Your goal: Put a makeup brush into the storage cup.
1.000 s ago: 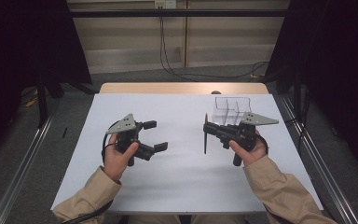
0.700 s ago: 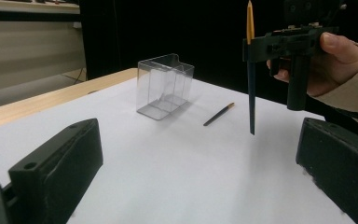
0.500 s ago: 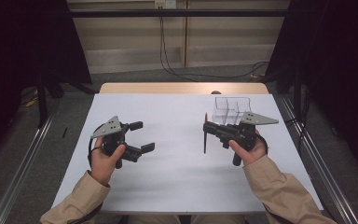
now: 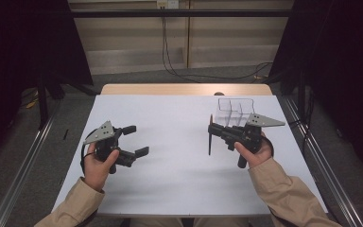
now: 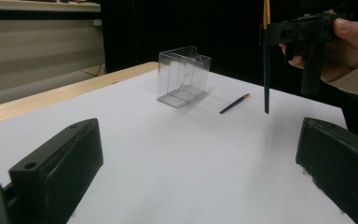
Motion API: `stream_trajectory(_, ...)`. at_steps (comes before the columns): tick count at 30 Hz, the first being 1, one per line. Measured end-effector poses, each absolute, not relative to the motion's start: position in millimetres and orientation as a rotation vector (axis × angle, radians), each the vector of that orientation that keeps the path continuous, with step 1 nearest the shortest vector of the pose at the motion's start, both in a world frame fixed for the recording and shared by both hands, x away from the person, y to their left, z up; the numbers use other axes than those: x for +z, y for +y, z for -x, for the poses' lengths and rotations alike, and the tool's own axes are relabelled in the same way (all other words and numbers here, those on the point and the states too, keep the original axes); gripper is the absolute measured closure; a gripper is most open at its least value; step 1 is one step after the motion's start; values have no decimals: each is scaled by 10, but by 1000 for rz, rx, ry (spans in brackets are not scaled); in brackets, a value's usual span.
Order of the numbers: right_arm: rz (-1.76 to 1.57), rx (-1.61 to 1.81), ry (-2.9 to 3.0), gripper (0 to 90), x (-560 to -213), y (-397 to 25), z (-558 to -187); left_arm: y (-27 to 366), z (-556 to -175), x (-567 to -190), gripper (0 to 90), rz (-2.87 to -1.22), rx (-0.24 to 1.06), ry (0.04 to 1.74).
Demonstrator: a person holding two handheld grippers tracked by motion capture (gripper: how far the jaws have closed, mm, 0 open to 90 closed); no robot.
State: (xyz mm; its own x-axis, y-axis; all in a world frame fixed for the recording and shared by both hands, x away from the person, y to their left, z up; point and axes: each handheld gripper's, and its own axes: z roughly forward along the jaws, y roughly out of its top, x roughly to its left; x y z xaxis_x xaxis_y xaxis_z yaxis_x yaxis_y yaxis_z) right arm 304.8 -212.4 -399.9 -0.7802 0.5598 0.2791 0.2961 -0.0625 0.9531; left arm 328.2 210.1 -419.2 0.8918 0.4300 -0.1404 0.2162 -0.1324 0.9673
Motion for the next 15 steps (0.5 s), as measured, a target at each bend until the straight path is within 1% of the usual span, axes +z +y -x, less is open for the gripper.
stream_trajectory(15,-938,1941,2001,839,-4003,-2127,-3057,2273,-3208,-4216,5,-1712,228,531)
